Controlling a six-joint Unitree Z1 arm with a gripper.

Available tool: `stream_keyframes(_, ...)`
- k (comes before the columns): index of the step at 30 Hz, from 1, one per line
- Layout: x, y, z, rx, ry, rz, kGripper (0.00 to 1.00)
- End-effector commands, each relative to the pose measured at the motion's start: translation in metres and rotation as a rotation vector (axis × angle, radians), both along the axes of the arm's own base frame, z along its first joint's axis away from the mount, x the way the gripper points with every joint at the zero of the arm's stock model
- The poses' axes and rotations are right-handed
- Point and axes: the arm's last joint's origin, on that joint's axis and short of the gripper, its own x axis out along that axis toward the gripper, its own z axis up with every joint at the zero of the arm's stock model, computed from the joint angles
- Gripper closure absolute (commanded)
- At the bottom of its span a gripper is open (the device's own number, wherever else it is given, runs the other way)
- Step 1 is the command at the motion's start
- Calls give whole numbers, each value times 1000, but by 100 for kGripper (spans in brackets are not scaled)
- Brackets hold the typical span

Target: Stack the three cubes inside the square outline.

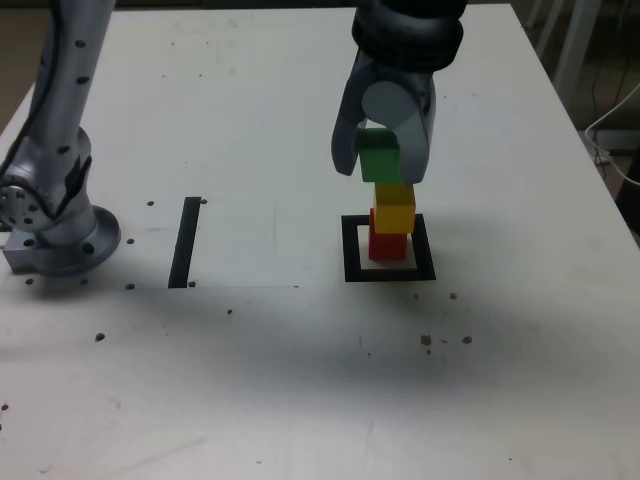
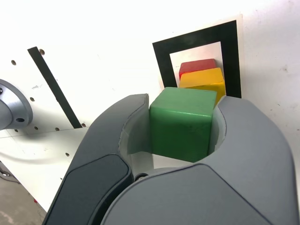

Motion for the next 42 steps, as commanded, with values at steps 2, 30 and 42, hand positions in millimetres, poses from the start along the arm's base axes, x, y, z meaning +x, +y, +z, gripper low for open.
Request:
stream_keyframes(2,0,-3,-2,-3,34,-1,69)
stream_keyframes(30,8,-5,-14,-12,56,-7,22)
stream_keyframes(42,7,-5,-14,-16,57,-9,14)
